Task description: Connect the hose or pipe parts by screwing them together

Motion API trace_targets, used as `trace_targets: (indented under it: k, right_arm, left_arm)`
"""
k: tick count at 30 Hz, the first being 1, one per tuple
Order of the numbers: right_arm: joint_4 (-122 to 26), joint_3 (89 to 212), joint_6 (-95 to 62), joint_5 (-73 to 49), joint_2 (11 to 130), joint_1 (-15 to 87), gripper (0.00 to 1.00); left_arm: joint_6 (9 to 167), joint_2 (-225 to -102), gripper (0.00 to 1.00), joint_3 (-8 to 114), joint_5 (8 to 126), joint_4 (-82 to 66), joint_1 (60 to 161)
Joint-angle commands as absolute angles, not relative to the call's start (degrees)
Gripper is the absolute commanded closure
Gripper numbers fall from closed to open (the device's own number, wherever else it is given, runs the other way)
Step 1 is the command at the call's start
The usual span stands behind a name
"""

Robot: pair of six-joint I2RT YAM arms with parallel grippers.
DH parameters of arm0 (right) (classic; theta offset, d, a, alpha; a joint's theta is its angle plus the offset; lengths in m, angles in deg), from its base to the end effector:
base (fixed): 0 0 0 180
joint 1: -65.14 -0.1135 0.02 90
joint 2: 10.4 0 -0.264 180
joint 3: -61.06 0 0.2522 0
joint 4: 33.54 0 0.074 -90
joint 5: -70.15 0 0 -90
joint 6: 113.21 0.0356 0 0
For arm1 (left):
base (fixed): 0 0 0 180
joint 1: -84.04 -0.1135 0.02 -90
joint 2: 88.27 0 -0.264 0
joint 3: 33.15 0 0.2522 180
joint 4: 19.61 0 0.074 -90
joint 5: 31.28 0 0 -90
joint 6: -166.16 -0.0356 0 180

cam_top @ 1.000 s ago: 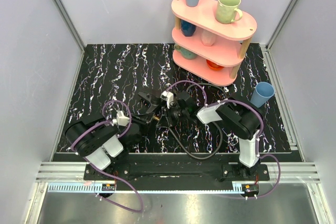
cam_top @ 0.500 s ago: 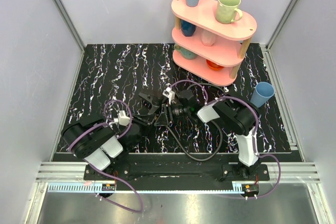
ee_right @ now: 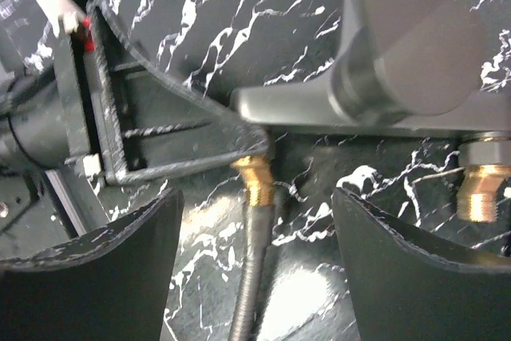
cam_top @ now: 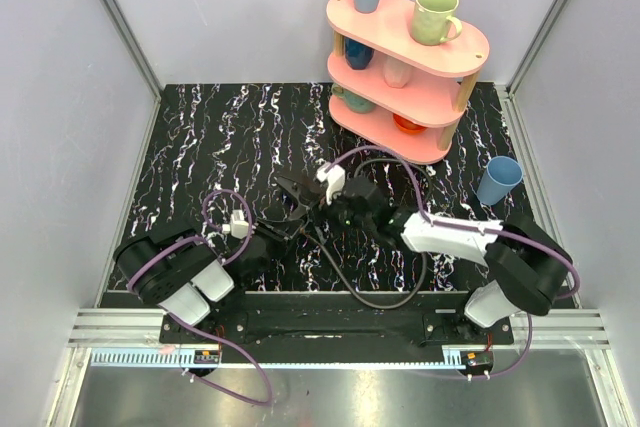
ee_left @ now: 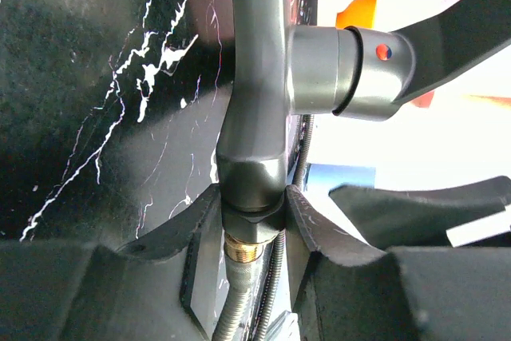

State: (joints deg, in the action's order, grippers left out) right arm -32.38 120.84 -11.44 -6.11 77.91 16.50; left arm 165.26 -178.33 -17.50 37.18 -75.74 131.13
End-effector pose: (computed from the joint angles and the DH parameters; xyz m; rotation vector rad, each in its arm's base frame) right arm 0.2119 0.2534 0.2070 -0.8298 1.9909 0.8824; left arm 0.1388 -0.1301 0.1010 -1.0014 1.8191 -1.2336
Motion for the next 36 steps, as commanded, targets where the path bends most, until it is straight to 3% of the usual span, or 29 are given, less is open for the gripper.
trace_targets:
  k: [1, 9, 14, 22, 23, 24, 28, 36]
  right_arm:
    - [-39.65, 119.38, -18.81, -26.68, 74.85, 8.2, 0.19]
    - [-43.26, 123.59, -24.96, -51.81, 83.19, -3.94, 0.27]
    - [-39.66, 123.86, -25.14, -55.0, 87.07, -6.32, 0.35]
    - [-30.17, 120.96, -27.86, -53.07, 87.06, -6.41, 0.5]
    - [-29.81, 121.05, -28.56, -52.81, 87.42, -6.41, 0.55]
    - [-29.55, 121.05, -28.83, -52.81, 88.12, -6.41, 0.7]
    - [-23.95, 119.47, -30.06, -51.41, 88.13, -6.06, 0.98]
    - [-20.24, 120.87, -29.71, -20.04, 88.12, 6.33, 1.0]
  left_arm:
    - [164.05, -177.39, 1.0, -28.09, 38.59, -101.21, 131.59]
    - [164.31, -176.77, 1.0, -28.18, 38.86, -101.3, 131.59]
    - [164.23, -175.37, 1.0, -28.79, 38.95, -101.12, 131.59]
    - [165.1, -174.31, 1.0, -29.14, 39.12, -101.12, 131.59]
    - [165.37, -174.22, 1.0, -29.14, 39.12, -101.04, 131.59]
    - [165.37, -174.22, 1.0, -29.23, 39.04, -101.12, 131.59]
    - [165.37, -173.17, 1.0, -30.37, 38.25, -100.78, 131.59]
    - [164.59, -159.83, 1.0, -30.37, 36.31, -83.58, 132.03]
